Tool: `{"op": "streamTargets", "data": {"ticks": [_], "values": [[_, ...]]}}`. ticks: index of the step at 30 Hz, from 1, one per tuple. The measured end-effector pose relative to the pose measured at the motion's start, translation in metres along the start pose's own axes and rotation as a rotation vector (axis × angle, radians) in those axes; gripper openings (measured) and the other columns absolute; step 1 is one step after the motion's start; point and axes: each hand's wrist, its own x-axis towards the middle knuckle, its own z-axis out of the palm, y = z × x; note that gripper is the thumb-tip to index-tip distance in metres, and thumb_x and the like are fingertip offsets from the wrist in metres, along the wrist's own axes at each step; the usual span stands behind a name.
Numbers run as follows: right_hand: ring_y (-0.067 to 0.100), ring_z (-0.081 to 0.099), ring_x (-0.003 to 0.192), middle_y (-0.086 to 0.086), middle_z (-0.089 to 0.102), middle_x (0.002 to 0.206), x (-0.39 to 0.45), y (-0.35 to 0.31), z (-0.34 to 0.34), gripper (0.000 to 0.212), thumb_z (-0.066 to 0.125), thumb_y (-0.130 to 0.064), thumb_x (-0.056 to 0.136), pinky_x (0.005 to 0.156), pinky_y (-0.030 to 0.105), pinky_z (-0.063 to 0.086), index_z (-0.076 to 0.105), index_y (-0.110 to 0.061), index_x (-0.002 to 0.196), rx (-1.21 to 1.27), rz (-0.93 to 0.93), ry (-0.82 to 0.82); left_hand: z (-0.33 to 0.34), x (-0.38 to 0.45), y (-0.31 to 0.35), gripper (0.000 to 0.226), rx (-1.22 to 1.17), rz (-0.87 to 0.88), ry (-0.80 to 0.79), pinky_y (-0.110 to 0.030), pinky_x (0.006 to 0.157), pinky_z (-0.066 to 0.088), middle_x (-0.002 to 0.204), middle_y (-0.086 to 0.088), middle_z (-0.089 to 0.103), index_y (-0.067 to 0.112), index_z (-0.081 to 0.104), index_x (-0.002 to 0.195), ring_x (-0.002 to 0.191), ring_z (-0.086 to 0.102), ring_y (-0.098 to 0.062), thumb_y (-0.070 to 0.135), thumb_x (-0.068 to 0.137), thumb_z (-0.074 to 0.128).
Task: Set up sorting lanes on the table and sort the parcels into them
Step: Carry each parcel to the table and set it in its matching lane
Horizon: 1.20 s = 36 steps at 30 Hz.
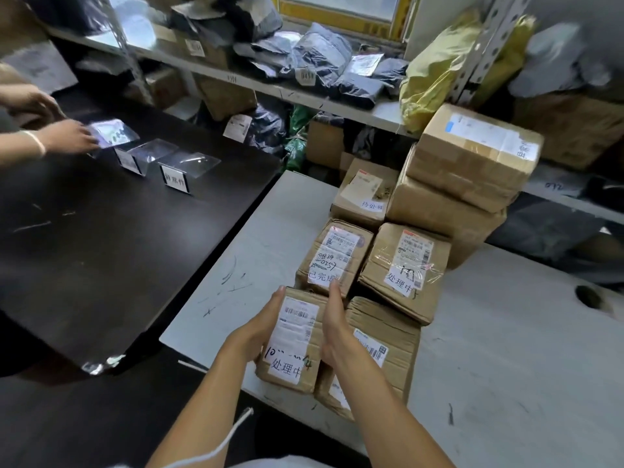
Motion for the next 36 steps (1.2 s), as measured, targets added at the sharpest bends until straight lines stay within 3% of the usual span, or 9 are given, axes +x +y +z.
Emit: {"op": "streamTargets", "data": {"ticks": [6, 8, 12, 16, 19, 24, 29, 33, 36], "values": [[0.035, 0.064, 0.122, 0.011, 0.052, 0.150, -0.040, -0.024, 0.015, 0.151, 0.054, -0.110, 0.024, 0.102, 0.055, 0.051, 0.047, -0.025, 0.150, -0.030, 0.036, -0.038, -0.024, -0.010, 0.008, 0.079, -0.067, -0.029, -0.007, -0.052, 0.087, 0.050, 0.113, -0.010, 0.071, 0.030, 0.073, 0.106, 0.103, 0.065, -0.033, 0.080, 0.091, 0.014], [0.034, 0.065, 0.120, 0.013, 0.059, 0.144, -0.089, -0.043, 0.029, 0.134, 0.047, -0.110, 0.042, 0.106, 0.055, 0.048, 0.058, -0.023, 0.143, -0.034, 0.088, -0.055, -0.030, -0.015, 0.015, 0.079, -0.019, -0.043, -0.004, -0.059, 0.085, 0.048, 0.117, -0.010, 0.066, 0.032, 0.072, 0.103, 0.112, 0.059, -0.038, 0.084, 0.088, 0.015], [0.032, 0.069, 0.090, 0.012, 0.078, 0.100, -0.160, -0.062, 0.035, 0.090, 0.025, -0.094, 0.079, 0.107, 0.058, 0.045, 0.077, -0.023, 0.096, -0.134, 0.066, -0.117, -0.032, -0.025, 0.023, 0.078, 0.040, -0.032, -0.001, -0.067, 0.098, 0.043, 0.112, -0.009, 0.068, 0.032, 0.072, 0.098, 0.111, 0.059, -0.037, 0.084, 0.088, 0.013], [0.041, 0.068, 0.111, 0.016, 0.073, 0.122, -0.163, -0.061, 0.042, 0.099, 0.020, -0.105, 0.066, 0.103, 0.067, 0.046, 0.075, -0.032, 0.106, -0.246, 0.058, -0.104, -0.043, -0.034, 0.028, 0.083, 0.072, -0.008, 0.003, -0.070, 0.100, 0.041, 0.116, -0.012, 0.068, 0.032, 0.073, 0.101, 0.111, 0.060, -0.039, 0.086, 0.085, 0.012], [0.044, 0.062, 0.121, 0.005, 0.072, 0.107, -0.167, -0.064, 0.046, 0.100, 0.019, -0.103, 0.069, 0.097, 0.072, 0.047, 0.069, -0.035, 0.123, -0.263, 0.025, -0.105, -0.053, -0.044, 0.039, 0.084, 0.093, 0.030, -0.017, -0.069, 0.095, 0.045, 0.114, -0.012, 0.070, 0.033, 0.075, 0.098, 0.109, 0.062, -0.040, 0.088, 0.083, 0.015], [0.040, 0.068, 0.111, 0.008, 0.074, 0.115, -0.187, -0.070, 0.040, 0.082, 0.015, -0.096, 0.078, 0.095, 0.069, 0.051, 0.073, -0.045, 0.106, -0.227, -0.099, -0.066, -0.054, -0.059, 0.054, 0.078, 0.165, 0.104, -0.083, -0.071, 0.095, 0.045, 0.116, -0.008, 0.069, 0.041, 0.071, 0.103, 0.111, 0.060, -0.039, 0.091, 0.080, 0.016], [0.035, 0.062, 0.117, -0.007, 0.068, 0.095, -0.230, -0.074, 0.016, 0.070, 0.006, -0.087, 0.087, 0.093, 0.059, 0.054, 0.066, -0.066, 0.058, -0.201, -0.180, -0.065, -0.040, -0.074, 0.068, 0.078, 0.220, 0.160, -0.171, -0.066, 0.090, 0.047, 0.132, -0.011, 0.060, 0.040, 0.062, 0.118, 0.120, 0.055, -0.044, 0.090, 0.081, 0.016], [0.031, 0.061, 0.111, -0.013, 0.068, 0.087, -0.253, -0.072, -0.007, 0.068, 0.005, -0.085, 0.089, 0.102, 0.065, 0.048, 0.065, -0.066, 0.064, -0.186, -0.242, 0.042, -0.014, -0.084, 0.074, 0.070, 0.298, 0.205, -0.265, -0.058, 0.081, 0.053, 0.121, -0.006, 0.067, 0.050, 0.068, 0.103, 0.110, 0.062, -0.038, 0.089, 0.081, 0.015], [0.035, 0.061, 0.121, -0.011, 0.071, 0.104, -0.267, -0.060, -0.031, 0.062, 0.004, -0.087, 0.087, 0.102, 0.066, 0.048, 0.062, -0.066, 0.083, -0.168, -0.263, 0.133, 0.015, -0.087, 0.072, 0.079, 0.342, 0.208, -0.344, -0.065, 0.088, 0.052, 0.115, -0.006, 0.073, 0.043, 0.061, 0.125, 0.107, 0.067, -0.035, 0.090, 0.081, 0.015]]}}
